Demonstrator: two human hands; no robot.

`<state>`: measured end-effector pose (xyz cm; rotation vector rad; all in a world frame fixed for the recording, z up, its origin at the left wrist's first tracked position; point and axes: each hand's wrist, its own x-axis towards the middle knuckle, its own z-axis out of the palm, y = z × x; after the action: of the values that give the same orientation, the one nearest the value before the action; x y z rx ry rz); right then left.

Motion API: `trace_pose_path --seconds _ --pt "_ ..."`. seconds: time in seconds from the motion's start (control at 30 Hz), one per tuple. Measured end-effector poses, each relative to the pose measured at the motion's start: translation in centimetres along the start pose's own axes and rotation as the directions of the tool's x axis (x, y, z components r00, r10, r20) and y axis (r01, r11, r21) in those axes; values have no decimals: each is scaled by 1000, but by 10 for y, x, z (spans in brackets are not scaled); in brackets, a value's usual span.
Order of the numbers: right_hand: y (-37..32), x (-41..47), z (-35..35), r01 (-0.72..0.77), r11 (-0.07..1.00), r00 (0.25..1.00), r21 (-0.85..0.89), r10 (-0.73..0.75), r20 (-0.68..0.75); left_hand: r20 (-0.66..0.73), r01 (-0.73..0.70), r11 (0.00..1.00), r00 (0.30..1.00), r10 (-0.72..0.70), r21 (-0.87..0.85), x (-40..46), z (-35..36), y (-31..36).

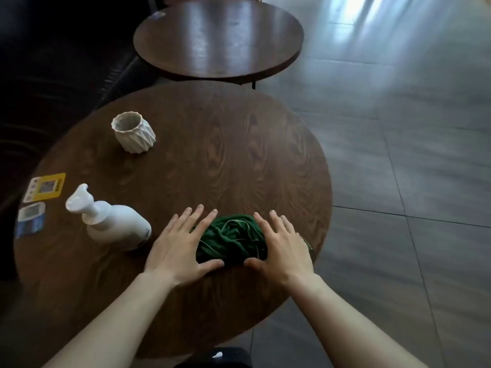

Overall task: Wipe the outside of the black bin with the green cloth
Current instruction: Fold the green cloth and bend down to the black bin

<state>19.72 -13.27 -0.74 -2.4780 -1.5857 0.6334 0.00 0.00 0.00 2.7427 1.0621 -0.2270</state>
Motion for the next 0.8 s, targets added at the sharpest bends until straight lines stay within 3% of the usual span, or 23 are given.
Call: trace_pose_path --seconds 0.13,0.27,0.57,0.8 --pt "-2 10 10 12 1000 1000 -22 -13 -12 89 -66 994 993 75 -91 6 13 -6" --pt "-3 10 18 53 994 999 -94 -53 0 138 -23 986 989 46 -167 5 19 -3" --pt "-15 -5 15 159 980 984 -120 -167 -64 61 -21 986 998 32 -165 5 6 -4" --pt "-31 -21 1 138 986 984 -90 -147 -100 -17 -58 988 998 56 -144 -10 -13 -9"
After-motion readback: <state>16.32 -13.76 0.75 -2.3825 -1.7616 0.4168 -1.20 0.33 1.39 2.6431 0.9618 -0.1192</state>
